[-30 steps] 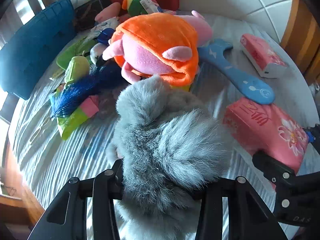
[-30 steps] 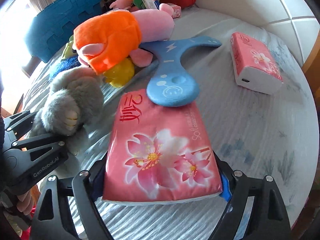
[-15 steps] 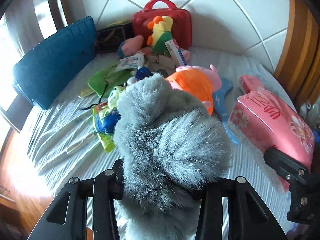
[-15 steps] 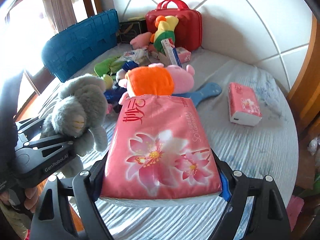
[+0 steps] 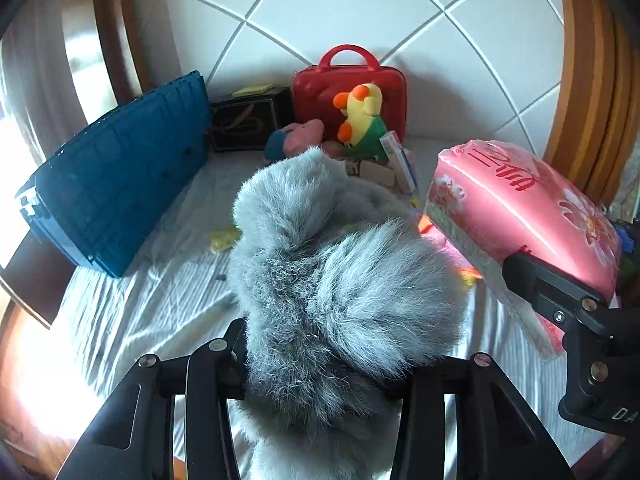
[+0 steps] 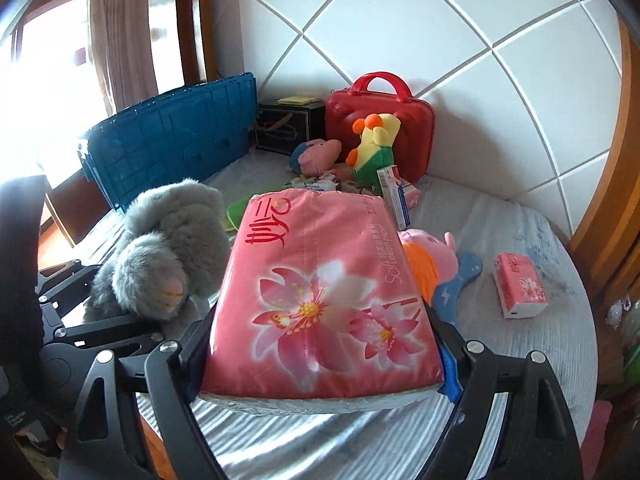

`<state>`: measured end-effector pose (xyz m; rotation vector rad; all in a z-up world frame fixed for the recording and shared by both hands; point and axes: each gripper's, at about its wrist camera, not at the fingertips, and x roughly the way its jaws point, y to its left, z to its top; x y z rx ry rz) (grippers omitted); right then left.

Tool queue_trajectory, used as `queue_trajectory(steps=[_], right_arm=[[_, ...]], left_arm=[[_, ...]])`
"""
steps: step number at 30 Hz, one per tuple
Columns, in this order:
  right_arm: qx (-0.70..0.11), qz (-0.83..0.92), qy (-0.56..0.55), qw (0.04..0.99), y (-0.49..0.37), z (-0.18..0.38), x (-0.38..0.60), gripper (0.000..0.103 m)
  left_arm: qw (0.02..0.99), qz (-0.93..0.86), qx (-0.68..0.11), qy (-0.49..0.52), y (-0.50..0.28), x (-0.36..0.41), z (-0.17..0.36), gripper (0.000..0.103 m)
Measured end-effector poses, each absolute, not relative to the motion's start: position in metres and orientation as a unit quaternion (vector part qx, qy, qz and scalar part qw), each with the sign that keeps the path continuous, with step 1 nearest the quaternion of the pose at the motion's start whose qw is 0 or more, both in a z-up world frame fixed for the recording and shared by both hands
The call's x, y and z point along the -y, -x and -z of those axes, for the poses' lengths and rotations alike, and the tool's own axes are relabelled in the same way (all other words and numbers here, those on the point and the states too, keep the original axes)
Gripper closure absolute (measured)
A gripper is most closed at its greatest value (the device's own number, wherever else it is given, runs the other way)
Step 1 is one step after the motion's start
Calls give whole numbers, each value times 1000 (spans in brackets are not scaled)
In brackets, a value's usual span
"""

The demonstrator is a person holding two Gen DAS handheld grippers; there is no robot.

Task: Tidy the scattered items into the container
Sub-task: 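Lift the plush and tissue pack with both tools and carry them over the bin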

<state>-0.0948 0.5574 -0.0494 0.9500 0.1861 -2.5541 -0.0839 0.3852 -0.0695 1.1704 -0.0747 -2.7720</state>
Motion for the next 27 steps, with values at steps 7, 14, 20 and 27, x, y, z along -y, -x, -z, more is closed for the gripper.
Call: queue_trajectory(steps=[7, 14, 20, 27], right_arm=[[-74, 922, -326, 193, 105, 28, -503, 18], [-84, 927, -286, 229, 140, 6, -450, 18], [-100, 921, -270, 262, 163, -13, -389, 18], [-103, 928, -235, 268, 187, -41, -290, 18]], left_arm=[[74, 928, 7, -366, 105, -326, 49, 61], [131, 933, 10, -336, 126, -271, 25, 61], [152, 937, -9, -314, 143, -208, 1, 61], [144, 952, 4, -270, 167, -110, -39, 61]])
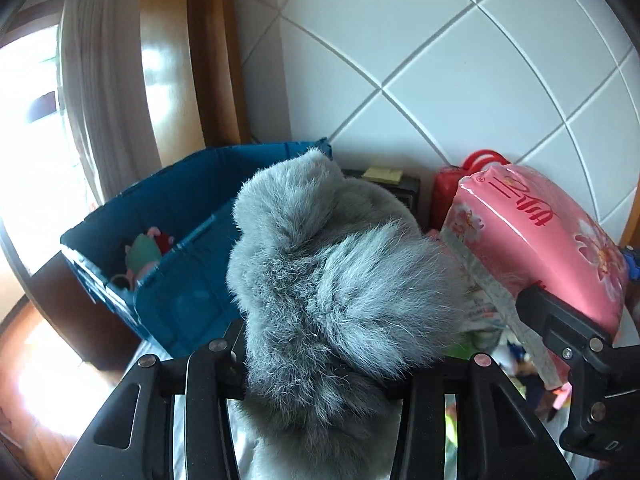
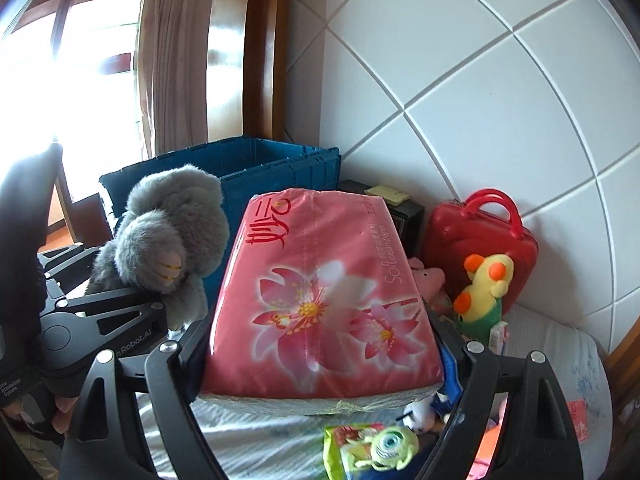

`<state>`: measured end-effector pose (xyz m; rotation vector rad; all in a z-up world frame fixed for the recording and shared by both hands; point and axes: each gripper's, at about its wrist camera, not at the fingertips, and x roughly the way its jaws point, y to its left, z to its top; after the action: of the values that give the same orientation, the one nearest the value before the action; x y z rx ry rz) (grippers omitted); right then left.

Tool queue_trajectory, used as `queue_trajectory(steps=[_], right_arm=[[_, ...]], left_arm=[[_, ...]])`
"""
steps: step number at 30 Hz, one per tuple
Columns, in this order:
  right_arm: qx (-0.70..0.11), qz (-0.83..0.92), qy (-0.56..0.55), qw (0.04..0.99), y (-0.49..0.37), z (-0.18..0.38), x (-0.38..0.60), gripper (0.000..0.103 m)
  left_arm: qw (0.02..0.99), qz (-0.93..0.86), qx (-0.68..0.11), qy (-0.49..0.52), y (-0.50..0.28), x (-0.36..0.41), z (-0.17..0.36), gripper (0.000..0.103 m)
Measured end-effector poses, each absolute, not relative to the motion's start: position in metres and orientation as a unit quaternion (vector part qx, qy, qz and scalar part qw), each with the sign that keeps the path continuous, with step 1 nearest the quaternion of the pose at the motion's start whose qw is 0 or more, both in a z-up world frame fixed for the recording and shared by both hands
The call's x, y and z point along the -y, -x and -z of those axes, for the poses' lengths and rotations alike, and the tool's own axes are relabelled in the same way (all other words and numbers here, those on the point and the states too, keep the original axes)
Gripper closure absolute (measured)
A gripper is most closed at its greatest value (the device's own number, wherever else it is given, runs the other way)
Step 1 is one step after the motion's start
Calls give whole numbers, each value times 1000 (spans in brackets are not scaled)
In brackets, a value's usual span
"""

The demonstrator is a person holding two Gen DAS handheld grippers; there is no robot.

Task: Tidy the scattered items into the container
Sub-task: 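Lift the plush and tissue pack with both tools and carry them over the bin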

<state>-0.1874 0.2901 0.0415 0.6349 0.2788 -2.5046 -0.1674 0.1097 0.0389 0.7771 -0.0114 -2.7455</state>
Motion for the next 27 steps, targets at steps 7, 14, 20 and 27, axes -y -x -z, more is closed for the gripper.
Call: queue_trajectory(steps=[7, 14, 20, 27], right_arm=[[-76, 944, -197, 254, 209, -89, -172, 18], [-77, 944, -178, 265, 236, -118, -49, 18], [-91, 938, -203, 264, 277, -104, 26, 18], [-112, 932, -224, 260, 310, -86, 75, 18]], left_arm=[[148, 965, 21, -218, 187, 17, -106, 60], [178, 959, 10, -222, 224, 133, -121, 60], [182, 949, -16, -257, 259, 195, -92, 60], [181, 943, -35, -277, 279, 225, -68, 55]])
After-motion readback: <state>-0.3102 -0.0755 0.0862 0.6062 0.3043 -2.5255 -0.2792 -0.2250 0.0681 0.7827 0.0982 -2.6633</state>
